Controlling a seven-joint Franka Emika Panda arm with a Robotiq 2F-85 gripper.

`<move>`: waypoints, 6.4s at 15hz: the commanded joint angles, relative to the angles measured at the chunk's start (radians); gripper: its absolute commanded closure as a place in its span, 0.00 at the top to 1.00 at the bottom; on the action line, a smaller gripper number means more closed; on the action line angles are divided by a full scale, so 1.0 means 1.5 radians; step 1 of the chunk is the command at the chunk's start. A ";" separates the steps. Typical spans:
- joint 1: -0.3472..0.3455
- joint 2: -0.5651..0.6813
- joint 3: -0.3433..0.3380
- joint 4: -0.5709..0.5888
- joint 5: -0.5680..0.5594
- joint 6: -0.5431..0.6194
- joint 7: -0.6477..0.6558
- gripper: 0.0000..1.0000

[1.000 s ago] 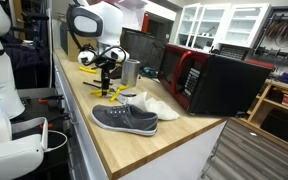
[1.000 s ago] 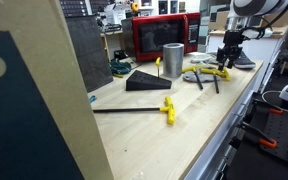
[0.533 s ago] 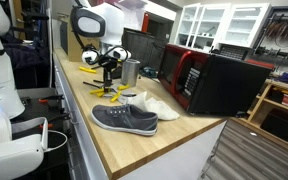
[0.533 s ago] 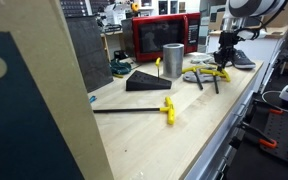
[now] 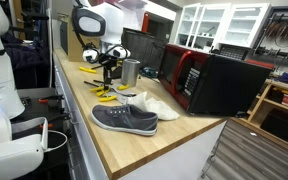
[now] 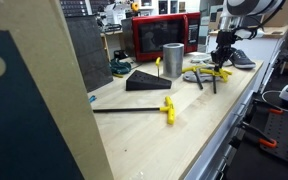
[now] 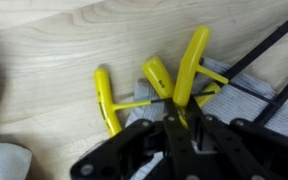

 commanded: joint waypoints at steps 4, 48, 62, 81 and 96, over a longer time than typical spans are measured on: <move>0.004 -0.025 0.008 0.026 -0.001 -0.003 0.003 0.04; 0.019 0.189 0.041 0.503 -0.248 -0.569 -0.075 0.04; 0.026 0.220 0.067 0.389 -0.373 -0.390 -0.130 0.04; 0.021 0.153 0.077 0.281 -0.162 -0.241 -0.072 0.80; -0.046 0.021 -0.020 0.193 -0.046 -0.202 0.092 1.00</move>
